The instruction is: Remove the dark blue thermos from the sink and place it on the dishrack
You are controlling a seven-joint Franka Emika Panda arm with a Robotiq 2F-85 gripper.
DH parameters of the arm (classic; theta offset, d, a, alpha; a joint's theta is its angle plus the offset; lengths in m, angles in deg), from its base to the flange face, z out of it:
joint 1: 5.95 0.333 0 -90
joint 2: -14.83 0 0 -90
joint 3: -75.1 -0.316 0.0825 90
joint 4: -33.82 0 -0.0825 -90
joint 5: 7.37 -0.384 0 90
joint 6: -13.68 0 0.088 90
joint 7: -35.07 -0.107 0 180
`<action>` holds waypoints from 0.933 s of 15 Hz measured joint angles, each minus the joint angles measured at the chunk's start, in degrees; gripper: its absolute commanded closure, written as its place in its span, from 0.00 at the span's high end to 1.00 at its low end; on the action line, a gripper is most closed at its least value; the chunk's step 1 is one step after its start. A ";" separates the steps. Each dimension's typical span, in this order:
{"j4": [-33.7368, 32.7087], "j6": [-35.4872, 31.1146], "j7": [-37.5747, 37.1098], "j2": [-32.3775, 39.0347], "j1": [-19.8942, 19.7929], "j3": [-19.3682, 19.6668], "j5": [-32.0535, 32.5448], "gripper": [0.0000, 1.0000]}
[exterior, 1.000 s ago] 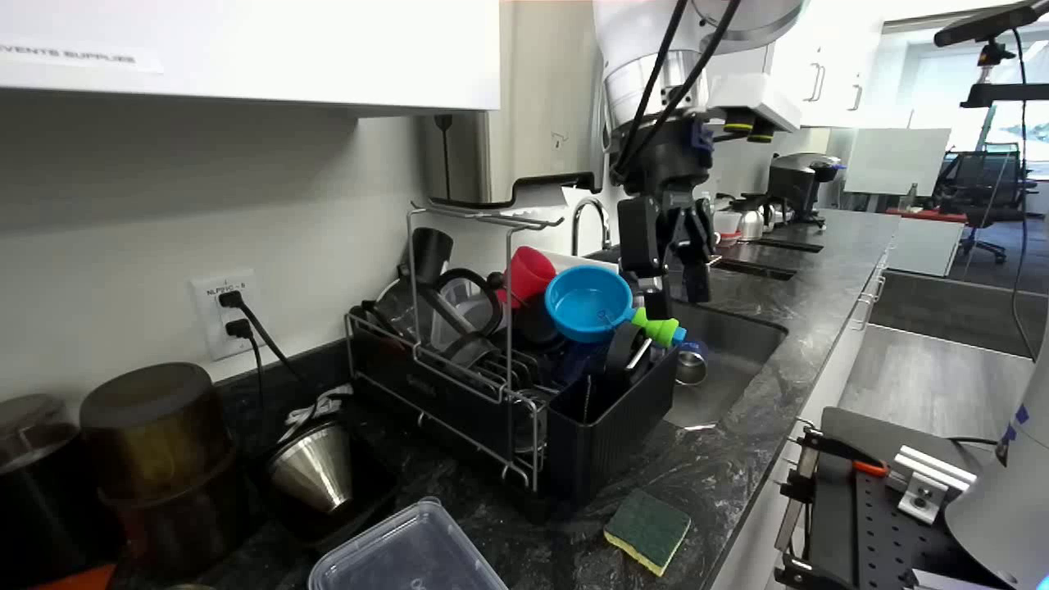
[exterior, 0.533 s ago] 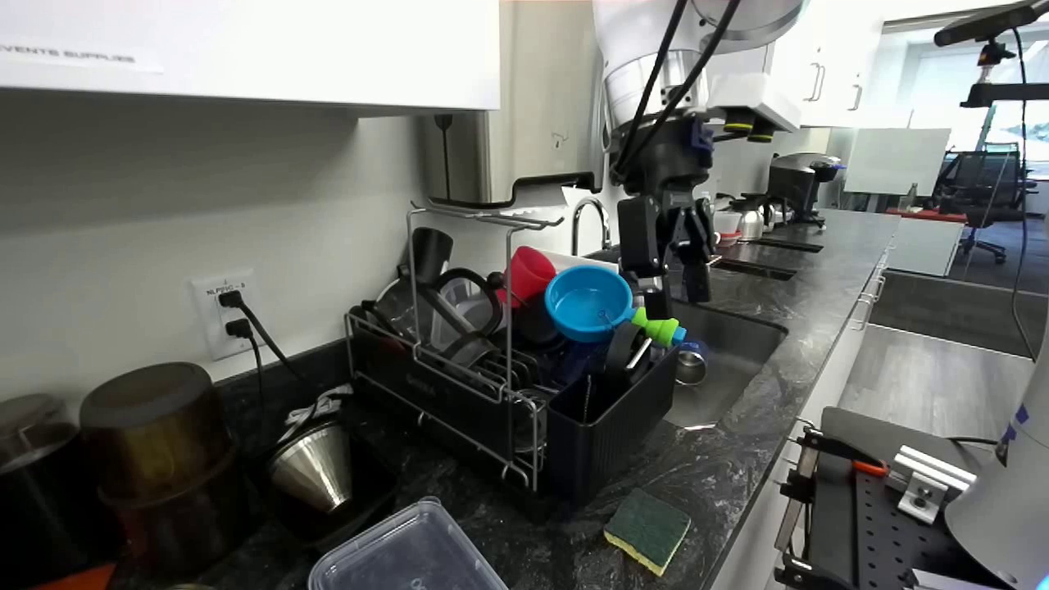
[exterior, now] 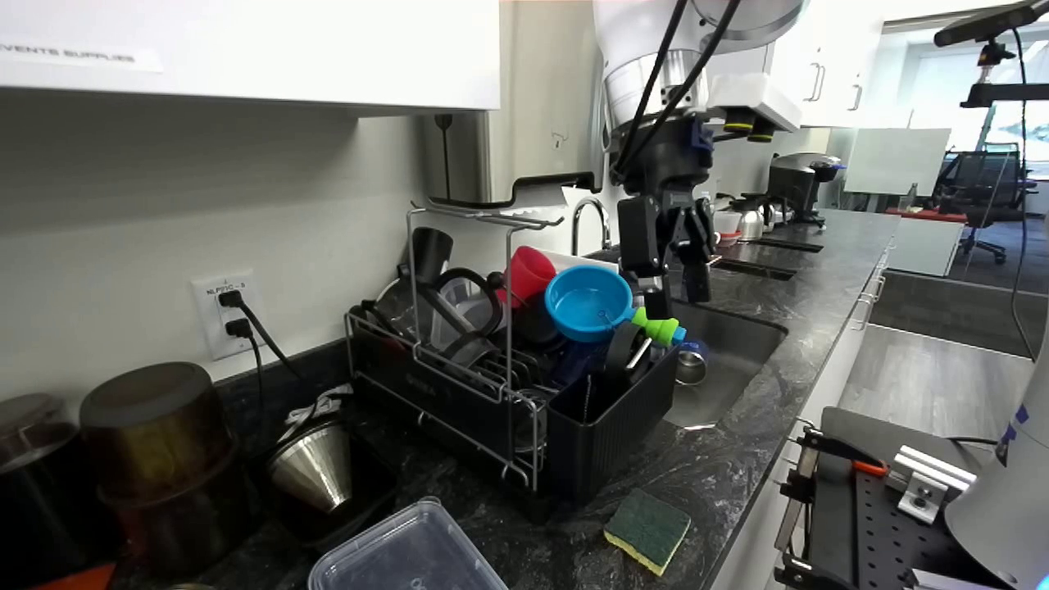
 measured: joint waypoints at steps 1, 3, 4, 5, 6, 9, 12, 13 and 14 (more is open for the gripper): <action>0.00 0.00 0.00 0.00 0.00 0.00 0.00 1.00; 0.00 0.00 0.00 0.00 0.00 0.00 0.00 1.00; 0.00 0.00 0.00 0.00 0.00 0.00 0.00 1.00; 0.00 0.00 0.00 0.00 0.00 0.00 0.00 1.00; 0.00 0.00 0.00 0.00 0.00 0.00 0.00 1.00; 0.00 0.00 0.00 0.00 -0.03 0.01 0.00 1.00; 0.00 -0.12 0.89 0.07 -0.48 0.59 0.69 1.00; -0.01 -0.27 1.65 0.08 -0.79 1.04 1.24 1.00; -0.02 -0.43 2.62 0.09 -1.16 1.61 1.93 1.00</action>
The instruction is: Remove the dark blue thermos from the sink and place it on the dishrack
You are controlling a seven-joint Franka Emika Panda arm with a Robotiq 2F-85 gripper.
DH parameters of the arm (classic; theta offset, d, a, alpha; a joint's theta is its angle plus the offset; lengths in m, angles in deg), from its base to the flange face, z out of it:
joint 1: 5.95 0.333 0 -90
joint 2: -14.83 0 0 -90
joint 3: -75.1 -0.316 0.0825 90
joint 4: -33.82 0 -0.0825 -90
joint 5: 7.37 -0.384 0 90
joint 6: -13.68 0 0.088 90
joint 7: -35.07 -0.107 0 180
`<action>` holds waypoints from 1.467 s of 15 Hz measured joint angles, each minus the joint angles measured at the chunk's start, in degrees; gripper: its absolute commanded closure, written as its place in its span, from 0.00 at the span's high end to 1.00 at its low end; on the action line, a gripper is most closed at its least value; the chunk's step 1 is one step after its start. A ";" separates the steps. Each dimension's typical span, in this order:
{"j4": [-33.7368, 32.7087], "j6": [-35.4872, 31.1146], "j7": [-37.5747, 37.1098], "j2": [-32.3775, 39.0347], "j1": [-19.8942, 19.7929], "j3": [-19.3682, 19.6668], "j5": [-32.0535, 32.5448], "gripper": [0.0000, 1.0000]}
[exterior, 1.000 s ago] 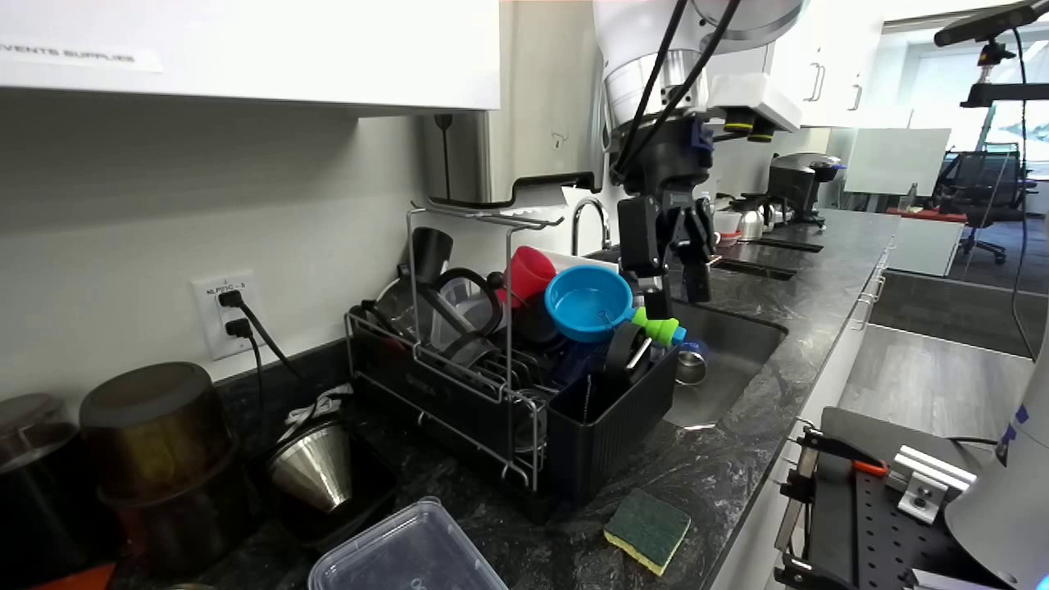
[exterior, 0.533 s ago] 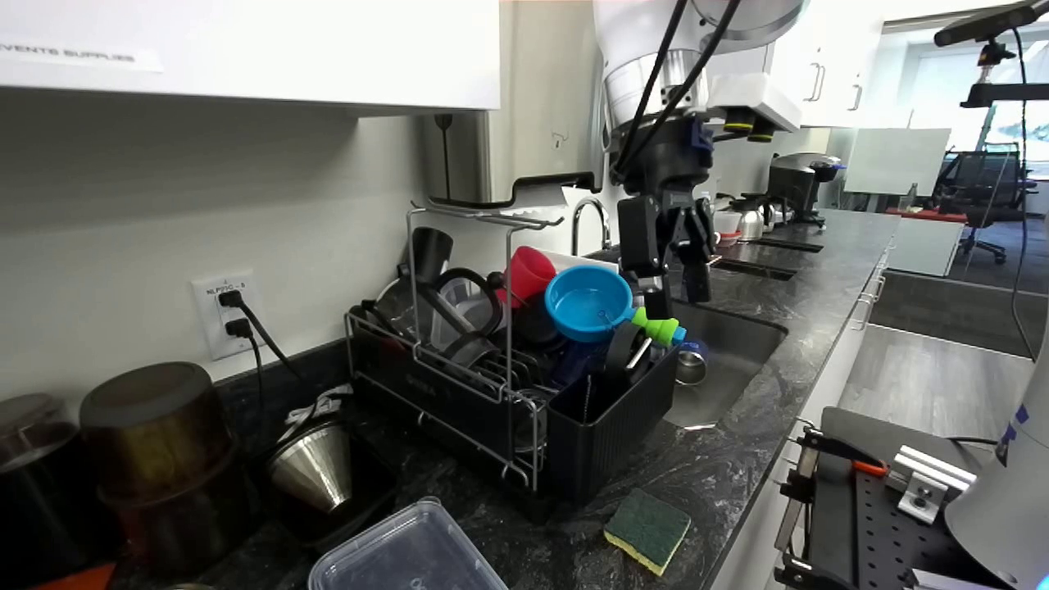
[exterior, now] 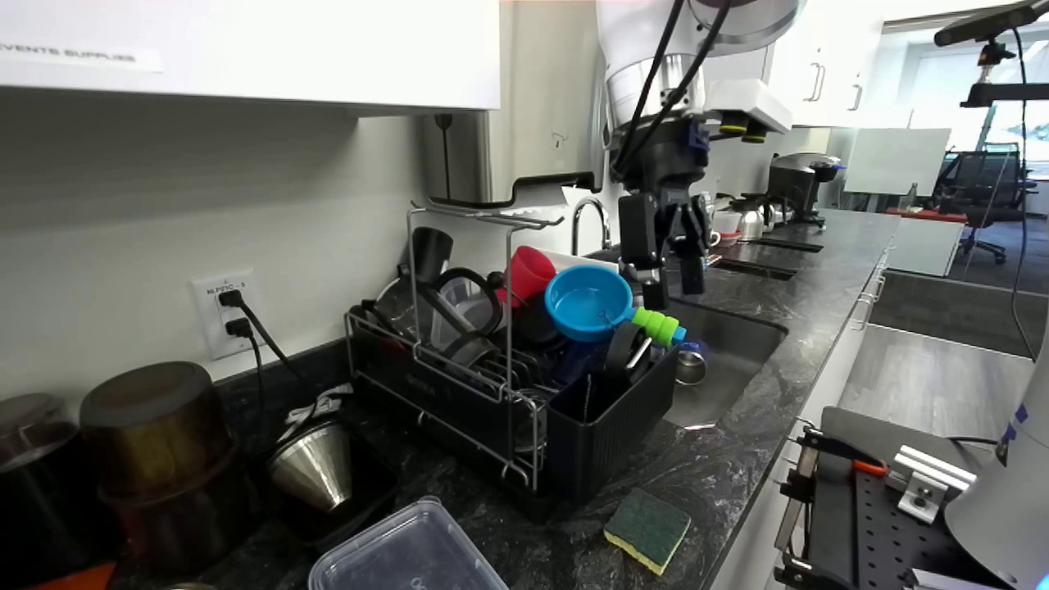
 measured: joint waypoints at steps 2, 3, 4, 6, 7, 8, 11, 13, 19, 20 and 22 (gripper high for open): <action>-0.10 -0.10 2.62 0.03 -0.96 1.41 1.43 1.00; -0.16 -0.13 4.14 0.06 -1.50 2.26 2.20 1.00; -0.27 -0.13 5.61 0.10 -2.09 3.14 3.05 1.00; -0.64 -0.14 8.35 0.16 -3.44 4.96 5.01 1.00; -0.84 -0.14 9.38 0.18 -4.09 5.78 6.03 1.00; -1.02 -0.16 10.30 0.19 -4.74 6.55 7.08 1.00; -1.29 -0.22 12.24 0.24 -6.64 8.52 10.49 1.00; -1.28 -0.28 12.94 0.38 -7.84 9.65 12.82 1.00; -0.74 -2.47 14.88 2.16 -10.94 12.73 19.82 1.00; -0.57 -3.27 15.50 2.70 -11.35 13.27 20.80 1.00; -0.23 -5.52 17.04 4.24 -12.20 14.47 22.49 1.00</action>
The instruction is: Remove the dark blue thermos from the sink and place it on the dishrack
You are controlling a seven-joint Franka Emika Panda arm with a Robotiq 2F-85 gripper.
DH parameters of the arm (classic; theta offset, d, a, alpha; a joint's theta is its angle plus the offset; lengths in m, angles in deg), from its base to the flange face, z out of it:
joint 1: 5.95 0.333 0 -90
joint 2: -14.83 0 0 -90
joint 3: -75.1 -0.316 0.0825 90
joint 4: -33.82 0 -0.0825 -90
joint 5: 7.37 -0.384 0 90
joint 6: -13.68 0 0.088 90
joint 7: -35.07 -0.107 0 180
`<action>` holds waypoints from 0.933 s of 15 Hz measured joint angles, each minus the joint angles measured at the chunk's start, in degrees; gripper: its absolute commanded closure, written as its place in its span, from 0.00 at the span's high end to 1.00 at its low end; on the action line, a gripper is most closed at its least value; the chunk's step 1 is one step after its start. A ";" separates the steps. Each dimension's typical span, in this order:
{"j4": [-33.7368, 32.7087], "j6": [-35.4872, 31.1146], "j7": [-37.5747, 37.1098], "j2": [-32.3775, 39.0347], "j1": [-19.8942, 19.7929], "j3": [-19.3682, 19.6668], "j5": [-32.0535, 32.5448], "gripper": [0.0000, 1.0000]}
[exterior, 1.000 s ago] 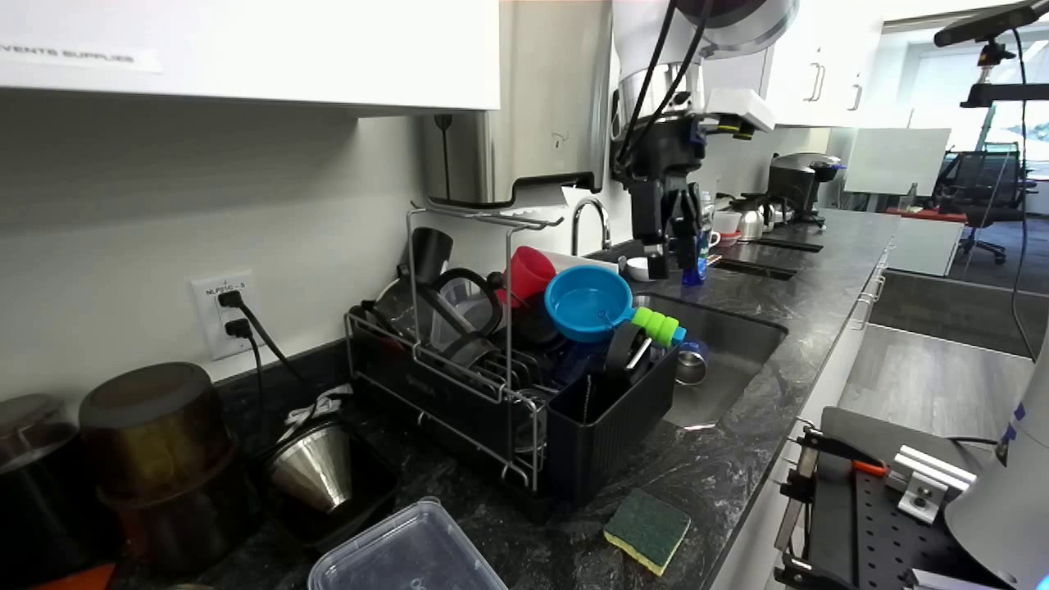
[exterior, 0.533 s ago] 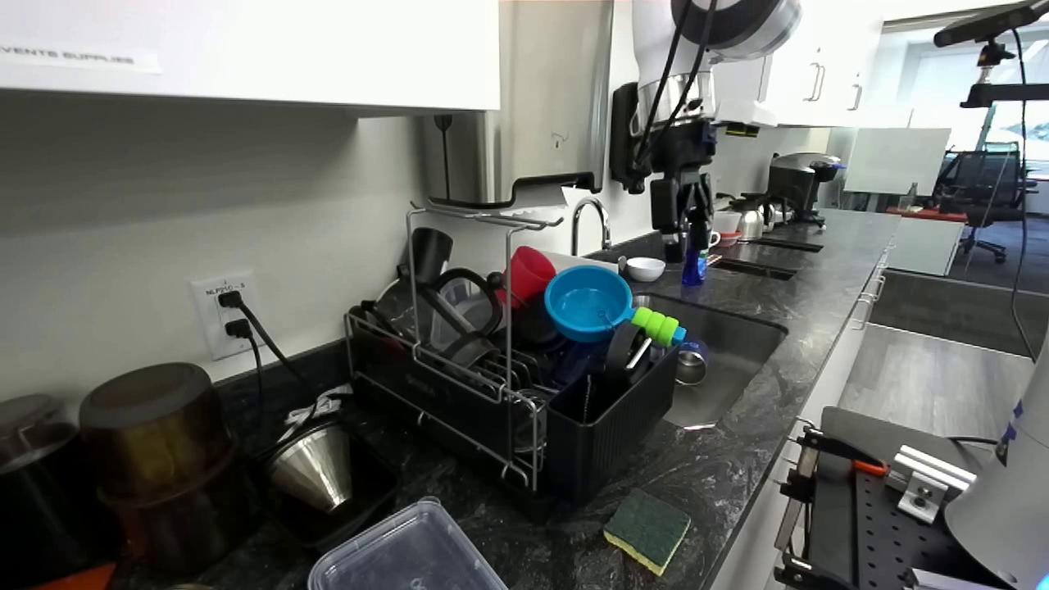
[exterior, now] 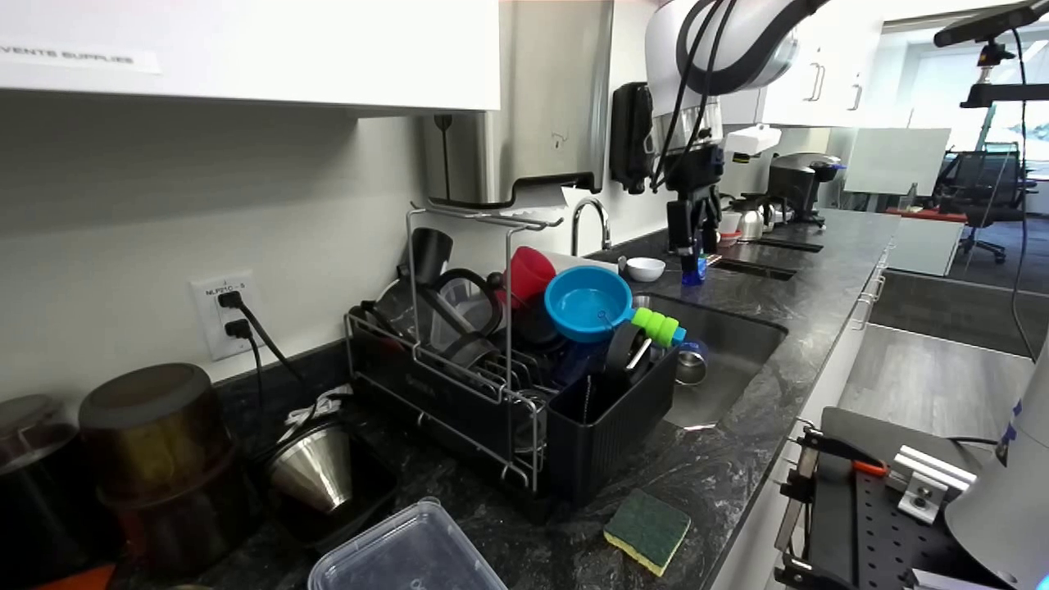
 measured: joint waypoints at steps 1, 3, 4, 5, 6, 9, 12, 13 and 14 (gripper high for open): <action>0.12 -1.42 0.85 1.05 -0.46 0.70 0.76 1.00; 0.26 -4.48 2.31 3.40 -1.43 2.00 2.24 1.00; 0.27 -6.18 2.88 4.72 -1.96 2.58 3.17 1.00; 0.28 -7.94 3.36 6.06 -2.51 3.14 4.21 1.00; 0.28 -9.71 3.63 7.36 -3.03 3.65 5.34 1.00; 0.28 -15.32 3.79 11.23 -4.55 4.95 9.52 1.00; 0.24 -21.58 3.49 15.19 -6.00 6.17 15.22 1.00; 0.22 -23.69 3.13 16.49 -6.39 6.65 17.33 1.00; 0.16 -25.65 2.68 17.67 -6.75 7.11 19.37 1.00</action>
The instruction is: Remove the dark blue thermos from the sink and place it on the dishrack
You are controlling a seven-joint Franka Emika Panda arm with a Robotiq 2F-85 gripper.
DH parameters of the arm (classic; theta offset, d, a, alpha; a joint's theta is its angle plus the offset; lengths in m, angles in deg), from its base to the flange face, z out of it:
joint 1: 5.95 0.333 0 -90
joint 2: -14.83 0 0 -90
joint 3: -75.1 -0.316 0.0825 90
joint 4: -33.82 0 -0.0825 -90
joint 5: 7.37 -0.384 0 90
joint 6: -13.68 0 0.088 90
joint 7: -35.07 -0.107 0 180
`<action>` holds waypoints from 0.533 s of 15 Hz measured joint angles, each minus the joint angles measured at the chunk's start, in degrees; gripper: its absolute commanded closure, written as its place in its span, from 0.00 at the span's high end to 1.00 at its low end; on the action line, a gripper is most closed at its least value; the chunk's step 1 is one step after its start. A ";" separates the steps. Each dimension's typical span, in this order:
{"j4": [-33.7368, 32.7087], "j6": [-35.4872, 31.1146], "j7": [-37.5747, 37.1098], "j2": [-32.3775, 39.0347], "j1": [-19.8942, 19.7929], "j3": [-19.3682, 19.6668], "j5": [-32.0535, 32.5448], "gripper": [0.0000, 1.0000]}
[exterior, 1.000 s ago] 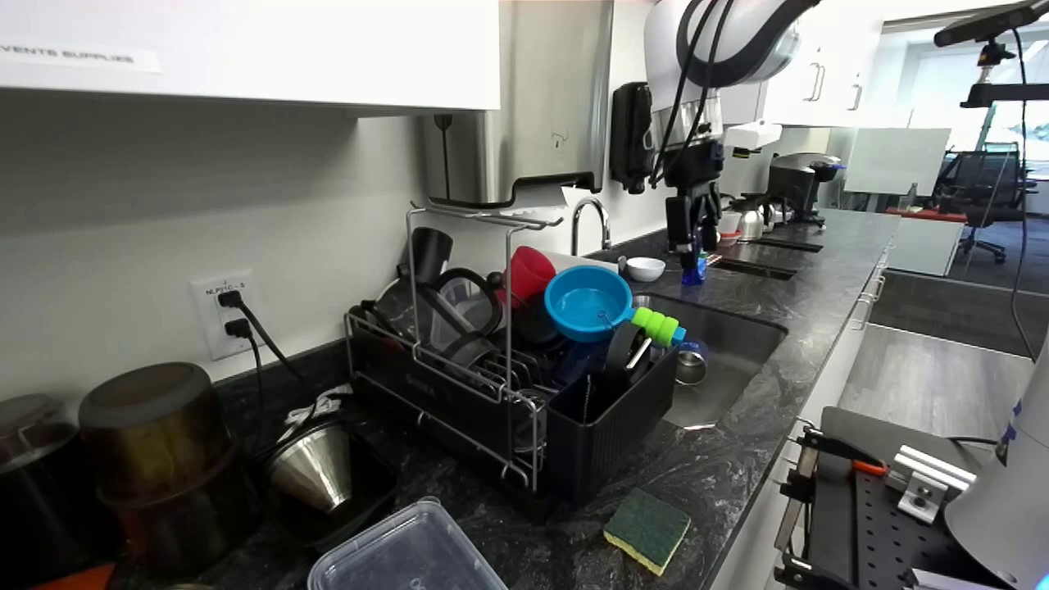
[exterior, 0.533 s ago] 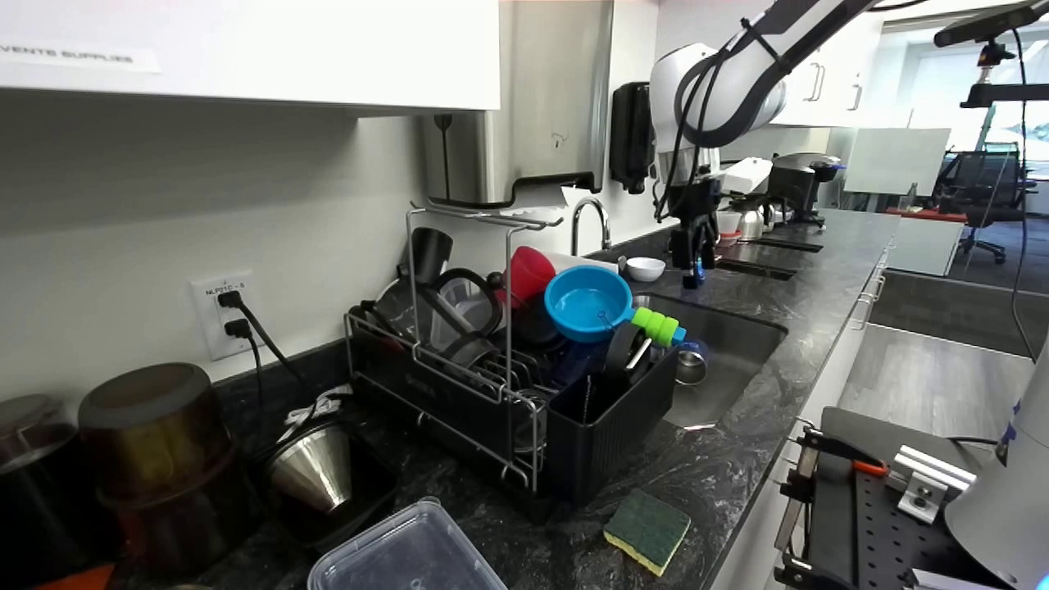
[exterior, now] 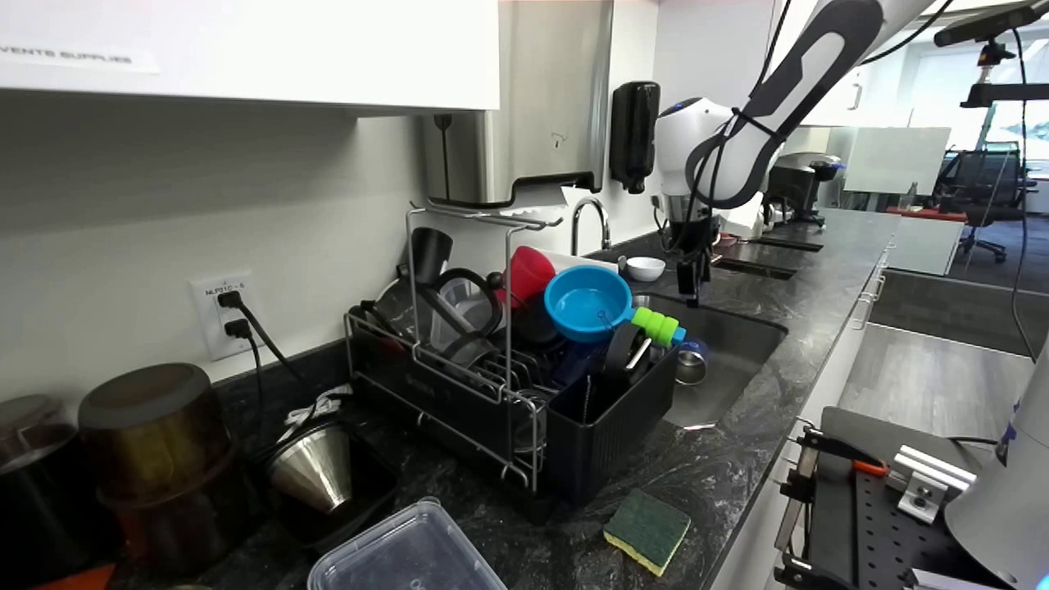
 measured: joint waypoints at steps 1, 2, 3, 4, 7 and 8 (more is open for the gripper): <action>-0.07 -1.75 -0.61 1.02 -0.22 0.49 1.93 1.00; -0.14 -3.41 -1.34 2.01 -0.32 1.04 3.82 1.00; -0.23 -4.93 -2.10 2.94 -0.40 1.56 5.55 1.00; -0.33 -6.41 -3.02 3.85 -0.44 2.10 7.32 1.00; -0.91 -10.92 -7.00 7.14 -0.55 4.18 13.27 1.00; -1.27 -12.15 -8.75 8.18 -0.55 4.83 15.17 1.00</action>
